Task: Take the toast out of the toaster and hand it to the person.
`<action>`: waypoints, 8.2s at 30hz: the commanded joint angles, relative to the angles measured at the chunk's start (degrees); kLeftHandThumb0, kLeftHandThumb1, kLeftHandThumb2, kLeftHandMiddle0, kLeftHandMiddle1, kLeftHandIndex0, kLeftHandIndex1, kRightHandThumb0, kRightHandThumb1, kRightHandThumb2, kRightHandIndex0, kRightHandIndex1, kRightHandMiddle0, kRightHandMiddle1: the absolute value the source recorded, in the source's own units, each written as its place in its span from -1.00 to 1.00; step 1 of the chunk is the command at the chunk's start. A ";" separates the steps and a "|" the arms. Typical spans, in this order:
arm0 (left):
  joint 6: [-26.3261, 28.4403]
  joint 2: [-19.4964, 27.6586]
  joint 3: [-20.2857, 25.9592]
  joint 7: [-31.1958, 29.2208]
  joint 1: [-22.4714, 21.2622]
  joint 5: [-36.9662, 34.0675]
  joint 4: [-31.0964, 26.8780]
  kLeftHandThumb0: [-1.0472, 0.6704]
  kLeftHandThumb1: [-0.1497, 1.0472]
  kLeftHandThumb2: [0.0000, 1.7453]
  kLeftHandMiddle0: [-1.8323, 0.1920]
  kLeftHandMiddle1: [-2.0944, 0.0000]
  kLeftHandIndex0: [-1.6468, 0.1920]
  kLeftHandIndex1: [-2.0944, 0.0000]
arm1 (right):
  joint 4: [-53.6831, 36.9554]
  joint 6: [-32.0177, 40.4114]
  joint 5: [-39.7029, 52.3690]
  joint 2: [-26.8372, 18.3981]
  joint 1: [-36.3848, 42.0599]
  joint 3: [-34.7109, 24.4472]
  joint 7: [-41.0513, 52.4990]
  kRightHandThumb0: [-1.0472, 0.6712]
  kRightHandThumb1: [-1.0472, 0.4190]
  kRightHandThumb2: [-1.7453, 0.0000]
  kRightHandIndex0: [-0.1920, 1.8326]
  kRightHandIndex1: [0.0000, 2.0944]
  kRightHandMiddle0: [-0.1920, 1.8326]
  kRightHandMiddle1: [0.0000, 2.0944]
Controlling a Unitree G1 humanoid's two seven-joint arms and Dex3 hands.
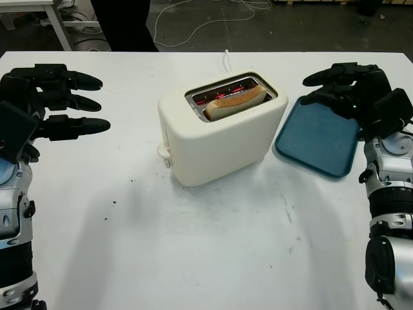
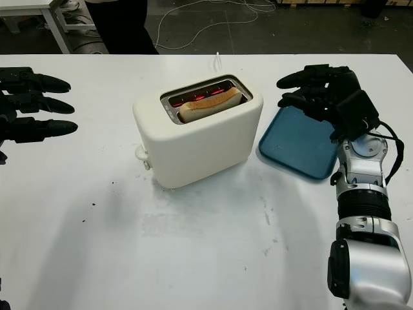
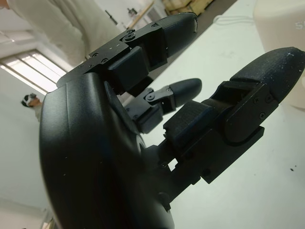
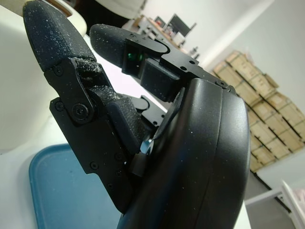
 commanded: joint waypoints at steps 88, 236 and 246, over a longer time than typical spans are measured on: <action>-0.85 -0.43 0.61 0.14 0.63 -0.69 0.19 -0.98 -0.17 -0.99 -0.38 0.55 -0.48 0.69 | -0.07 0.10 0.75 0.32 -0.45 -0.10 0.02 -1.00 -0.62 1.00 0.33 -0.40 0.42 -0.73; 0.54 -1.44 0.62 1.21 1.91 -0.99 -0.97 -1.00 -0.17 -1.00 -0.36 0.49 -0.47 0.65 | -5.91 -12.51 -34.25 -3.53 -23.02 30.39 4.69 -0.19 -0.50 1.00 -0.06 -0.36 0.05 -0.75; 0.54 -1.58 0.72 1.19 2.00 -1.23 -0.82 -1.00 -0.18 -1.00 -0.35 0.49 -0.47 0.66 | -9.02 -11.84 -39.78 -5.44 -23.22 31.97 1.62 -0.46 -0.78 0.97 0.34 0.22 0.48 -0.70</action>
